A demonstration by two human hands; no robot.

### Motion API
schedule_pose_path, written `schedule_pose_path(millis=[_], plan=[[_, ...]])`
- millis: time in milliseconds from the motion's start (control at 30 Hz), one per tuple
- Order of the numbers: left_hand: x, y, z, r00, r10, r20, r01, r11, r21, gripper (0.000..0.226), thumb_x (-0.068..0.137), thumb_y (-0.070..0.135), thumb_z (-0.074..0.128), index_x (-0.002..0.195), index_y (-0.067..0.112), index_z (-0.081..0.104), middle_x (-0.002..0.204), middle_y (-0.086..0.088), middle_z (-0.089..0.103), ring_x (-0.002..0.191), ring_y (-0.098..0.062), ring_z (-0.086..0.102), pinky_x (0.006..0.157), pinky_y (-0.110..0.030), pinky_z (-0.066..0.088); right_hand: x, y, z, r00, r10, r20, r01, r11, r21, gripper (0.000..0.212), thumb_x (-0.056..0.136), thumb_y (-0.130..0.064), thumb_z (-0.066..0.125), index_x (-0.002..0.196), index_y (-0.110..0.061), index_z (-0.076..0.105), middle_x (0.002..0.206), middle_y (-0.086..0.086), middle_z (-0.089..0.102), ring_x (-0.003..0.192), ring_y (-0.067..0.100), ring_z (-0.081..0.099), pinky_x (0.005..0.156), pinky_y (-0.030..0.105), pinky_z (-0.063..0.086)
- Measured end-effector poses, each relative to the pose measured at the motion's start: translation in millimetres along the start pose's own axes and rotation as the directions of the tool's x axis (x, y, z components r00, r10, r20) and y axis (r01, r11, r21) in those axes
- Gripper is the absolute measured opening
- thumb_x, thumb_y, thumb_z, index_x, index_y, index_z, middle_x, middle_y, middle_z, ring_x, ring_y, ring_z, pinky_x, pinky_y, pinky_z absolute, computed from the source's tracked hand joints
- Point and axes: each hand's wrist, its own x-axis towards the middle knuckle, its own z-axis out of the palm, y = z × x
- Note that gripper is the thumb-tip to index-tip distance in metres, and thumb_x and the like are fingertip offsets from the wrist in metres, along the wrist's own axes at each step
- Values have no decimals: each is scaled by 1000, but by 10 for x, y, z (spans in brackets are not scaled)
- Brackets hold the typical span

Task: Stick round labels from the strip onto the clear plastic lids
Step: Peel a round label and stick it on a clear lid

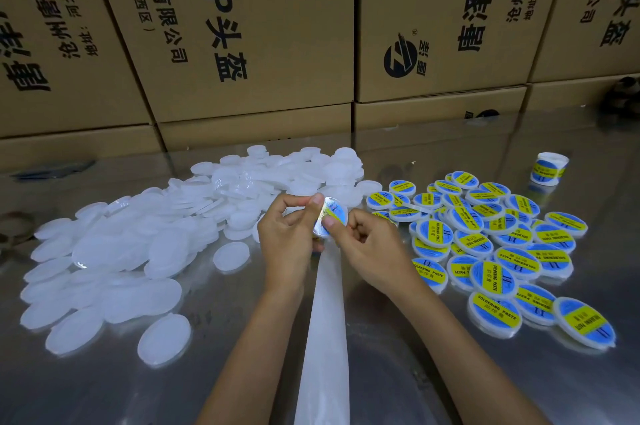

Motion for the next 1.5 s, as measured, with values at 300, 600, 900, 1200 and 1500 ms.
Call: schedule_pose_path(millis=[300, 600, 900, 1200, 1500], plan=[[-7, 16, -1, 984, -8, 180, -2, 999, 54, 13, 94, 11, 68, 106, 13, 63, 79, -4, 77, 59, -12, 66, 52, -22, 53, 35, 45, -60, 986, 0, -164, -7, 999, -41, 39, 105, -31, 44, 71, -13, 49, 58, -4, 46, 59, 12, 43, 58, 28, 34], [6, -1, 0, 985, -35, 169, 38, 999, -13, 15, 96, 7, 65, 110, 13, 68, 82, 0, 78, 69, -19, 74, 64, -28, 61, 30, 49, -44, 996, 94, -3, -94, 995, -25, 53, 98, -49, 51, 58, -17, 41, 46, -10, 37, 48, 6, 35, 49, 18, 30], [178, -78, -144, 999, -11, -51, 13, 999, 37, 26, 95, -1, 53, 97, 17, 73, 90, 9, 78, 78, -4, 70, 65, -22, 58, 130, 144, -238, 788, 592, -168, -384, 686, 618, 39, 106, -35, 42, 79, -11, 58, 57, -2, 58, 38, 8, 43, 36, 19, 34], [434, -165, -593, 949, 42, -313, 75, 932, 353, 30, 89, -3, 48, 97, 15, 71, 97, -2, 73, 105, -26, 66, 86, -31, 48, 144, 112, -334, 744, 668, -1, -377, 423, 824, 21, 101, -20, 51, 90, -7, 63, 63, 2, 66, 40, 9, 48, 40, 18, 43], [484, -307, -730, 981, 190, -38, -67, 516, 854, 46, 85, 36, 76, 125, 16, 66, 133, -12, 58, 127, -33, 43, 103, -41, 36, 88, 50, -108, 849, 529, -12, -435, 710, 554, 21, 98, -14, 51, 85, -8, 66, 69, 5, 64, 48, 14, 50, 46, 26, 46]])
